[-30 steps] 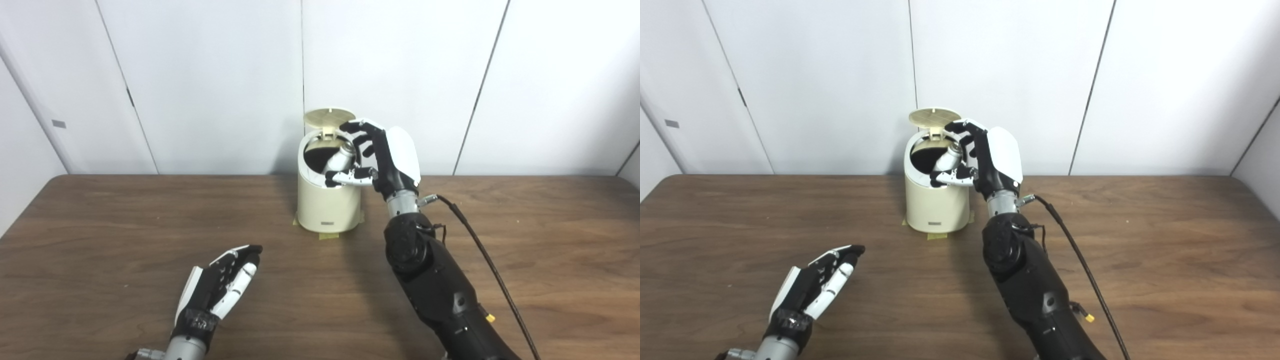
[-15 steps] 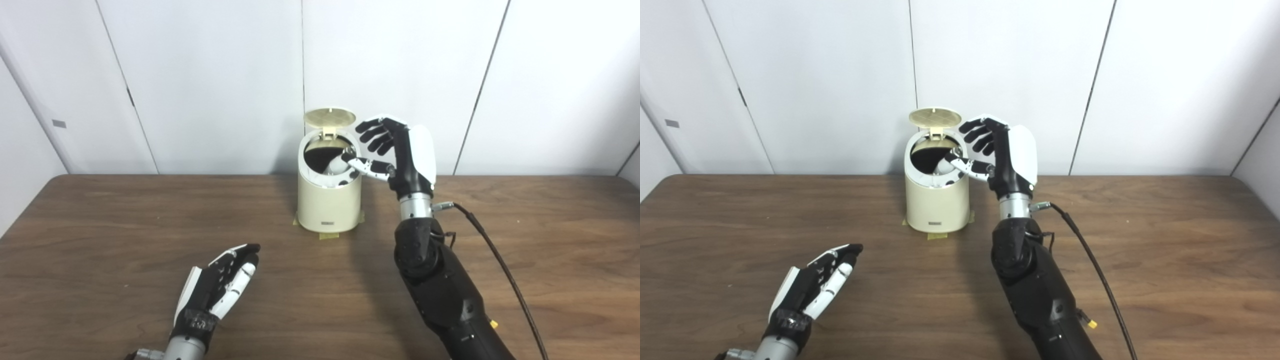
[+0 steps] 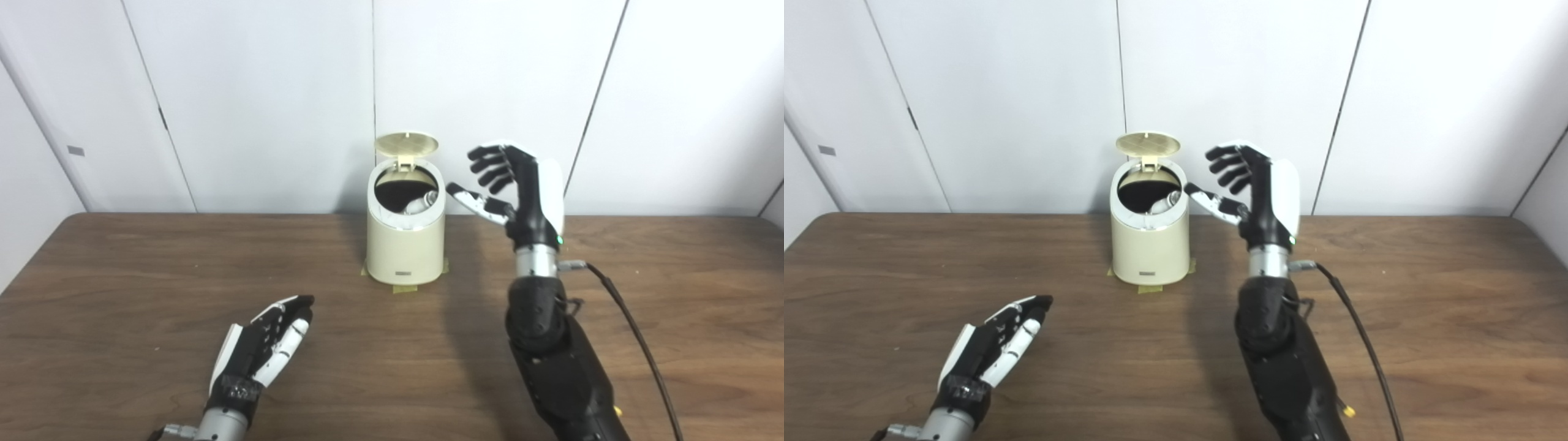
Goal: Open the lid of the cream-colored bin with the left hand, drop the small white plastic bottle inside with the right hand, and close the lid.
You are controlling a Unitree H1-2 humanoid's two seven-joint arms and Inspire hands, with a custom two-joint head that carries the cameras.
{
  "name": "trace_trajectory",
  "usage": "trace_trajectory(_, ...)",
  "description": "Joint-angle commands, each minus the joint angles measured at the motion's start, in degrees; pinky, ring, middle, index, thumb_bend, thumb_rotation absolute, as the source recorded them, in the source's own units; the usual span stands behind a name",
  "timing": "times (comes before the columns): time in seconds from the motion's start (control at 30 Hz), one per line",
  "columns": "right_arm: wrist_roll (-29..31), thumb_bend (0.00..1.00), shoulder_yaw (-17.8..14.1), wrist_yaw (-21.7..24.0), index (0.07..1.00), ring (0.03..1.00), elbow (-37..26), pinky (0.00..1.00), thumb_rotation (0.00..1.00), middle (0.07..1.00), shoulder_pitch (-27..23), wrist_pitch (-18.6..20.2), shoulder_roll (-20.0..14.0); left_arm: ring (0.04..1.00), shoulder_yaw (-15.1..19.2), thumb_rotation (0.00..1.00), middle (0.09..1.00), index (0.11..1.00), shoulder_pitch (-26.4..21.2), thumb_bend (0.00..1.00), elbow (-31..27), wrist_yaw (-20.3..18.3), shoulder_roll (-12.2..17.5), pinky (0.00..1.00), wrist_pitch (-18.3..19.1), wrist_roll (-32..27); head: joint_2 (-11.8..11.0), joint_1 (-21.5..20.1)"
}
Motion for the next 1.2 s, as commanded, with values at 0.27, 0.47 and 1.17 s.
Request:
trace_trajectory(0.27, 7.0, 0.52, -3.5, 13.5, 0.52, 0.468, -15.1, 0.39, 0.01, 0.472, 6.5, 11.6, -4.1, 0.878, 1.2, 0.68, 0.868, 0.879, -6.3, 0.45, 1.7, 0.3, 0.7, 0.89, -2.9, -1.1, -0.5, -0.8)
trace_trajectory(0.47, 17.1, 0.62, -6.1, 23.8, 0.71, 0.646, -24.2, 0.54, 0.46, 0.706, 11.3, 20.4, -5.6, 0.881, 1.3, 0.7, 0.885, 0.893, -9.2, 0.44, 2.5, -0.2, 1.1, 0.88, -2.3, -1.4, -0.7, -1.0)
trace_trajectory(1.17, 24.4, 0.57, -7.0, 25.5, 0.905, 0.903, -23.9, 0.84, 0.98, 0.924, 28.2, 6.7, -3.3, 0.89, 3.8, 0.74, 0.911, 0.914, -23.7, 0.51, 13.0, -0.6, 0.6, 0.85, -1.7, -7.4, -3.2, -1.0)
